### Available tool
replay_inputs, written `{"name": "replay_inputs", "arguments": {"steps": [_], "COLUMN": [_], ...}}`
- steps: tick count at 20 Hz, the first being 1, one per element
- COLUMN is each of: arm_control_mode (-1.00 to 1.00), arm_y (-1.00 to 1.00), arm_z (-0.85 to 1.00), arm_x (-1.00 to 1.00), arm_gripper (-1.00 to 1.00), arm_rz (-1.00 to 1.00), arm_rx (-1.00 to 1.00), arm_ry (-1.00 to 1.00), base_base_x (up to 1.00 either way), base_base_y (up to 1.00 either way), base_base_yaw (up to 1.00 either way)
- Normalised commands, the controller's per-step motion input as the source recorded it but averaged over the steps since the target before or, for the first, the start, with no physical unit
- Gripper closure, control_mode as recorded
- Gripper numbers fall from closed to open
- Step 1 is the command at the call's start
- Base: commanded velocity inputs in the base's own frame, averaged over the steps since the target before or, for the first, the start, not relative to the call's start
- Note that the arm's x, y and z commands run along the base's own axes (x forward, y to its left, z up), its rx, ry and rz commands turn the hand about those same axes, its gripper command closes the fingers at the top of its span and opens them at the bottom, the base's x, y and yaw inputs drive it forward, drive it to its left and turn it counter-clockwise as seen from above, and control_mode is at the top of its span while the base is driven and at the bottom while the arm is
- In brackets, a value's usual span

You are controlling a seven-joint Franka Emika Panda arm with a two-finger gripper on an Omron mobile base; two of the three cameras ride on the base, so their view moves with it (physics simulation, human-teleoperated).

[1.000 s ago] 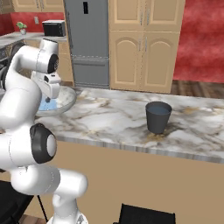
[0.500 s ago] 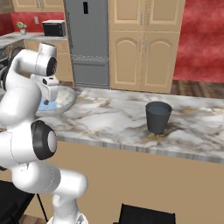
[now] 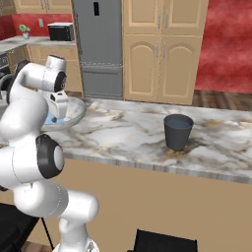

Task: There are four ice cubes in the ice bowl. Place two ice cubes in each glass of water.

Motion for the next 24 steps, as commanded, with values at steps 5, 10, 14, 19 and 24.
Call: {"name": "replay_inputs", "arguments": {"steps": [5, 10, 14, 19, 24], "arm_control_mode": [-1.00, -1.00, -1.00, -1.00, -1.00], "arm_y": [0.00, 0.05, 0.10, 0.03, 0.02], "arm_z": [-0.08, -0.03, 0.00, -0.10, -0.23], "arm_x": [0.09, 0.00, -0.05, 0.00, 0.02], "arm_gripper": [-1.00, -1.00, -1.00, -1.00, -1.00], "arm_rz": [-0.02, -0.02, -0.03, -0.05, -0.06], "arm_rx": [0.00, 0.00, 0.00, 0.00, 0.00], "arm_ry": [0.00, 0.00, -0.02, 0.00, 0.00], "base_base_x": [0.00, 0.00, 0.00, 0.00, 0.00], "base_base_y": [0.00, 0.00, 0.00, 0.00, 0.00], "base_base_yaw": [0.00, 0.00, 0.00, 0.00, 0.00]}}
